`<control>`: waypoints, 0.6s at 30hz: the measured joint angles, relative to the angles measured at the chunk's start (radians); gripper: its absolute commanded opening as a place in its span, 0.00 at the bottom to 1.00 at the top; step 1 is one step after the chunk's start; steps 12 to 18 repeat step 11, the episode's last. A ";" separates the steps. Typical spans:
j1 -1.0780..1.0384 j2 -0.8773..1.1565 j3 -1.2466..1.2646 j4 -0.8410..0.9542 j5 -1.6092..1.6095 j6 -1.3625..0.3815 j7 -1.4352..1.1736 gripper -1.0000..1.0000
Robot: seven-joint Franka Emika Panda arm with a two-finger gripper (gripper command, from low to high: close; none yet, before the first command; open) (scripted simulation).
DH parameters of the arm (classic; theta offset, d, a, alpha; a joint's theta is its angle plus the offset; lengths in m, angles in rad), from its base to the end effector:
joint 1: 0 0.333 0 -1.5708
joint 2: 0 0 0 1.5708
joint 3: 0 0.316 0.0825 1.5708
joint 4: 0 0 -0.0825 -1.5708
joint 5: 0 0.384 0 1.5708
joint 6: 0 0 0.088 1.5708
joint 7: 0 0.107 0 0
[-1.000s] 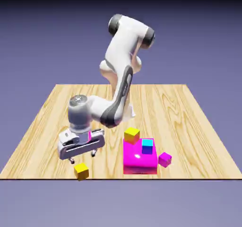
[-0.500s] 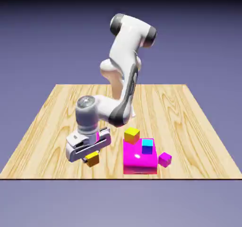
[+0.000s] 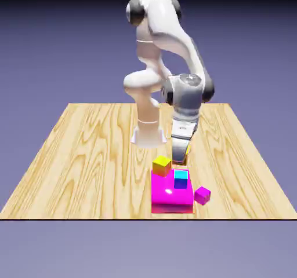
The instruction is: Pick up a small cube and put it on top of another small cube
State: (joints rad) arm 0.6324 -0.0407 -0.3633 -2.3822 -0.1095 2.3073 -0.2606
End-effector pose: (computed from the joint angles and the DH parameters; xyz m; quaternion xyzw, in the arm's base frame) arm 0.4699 0.1275 0.3326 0.9539 0.2978 -0.0180 0.0327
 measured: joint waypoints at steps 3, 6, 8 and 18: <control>-0.003 0.100 0.008 -0.035 0.039 0.130 -0.028 0.00; -0.014 0.144 0.012 -0.050 0.056 0.189 -0.039 1.00; -0.010 0.111 0.009 -0.038 0.042 0.146 -0.030 1.00; 0.004 0.011 0.001 -0.004 0.003 0.016 -0.002 1.00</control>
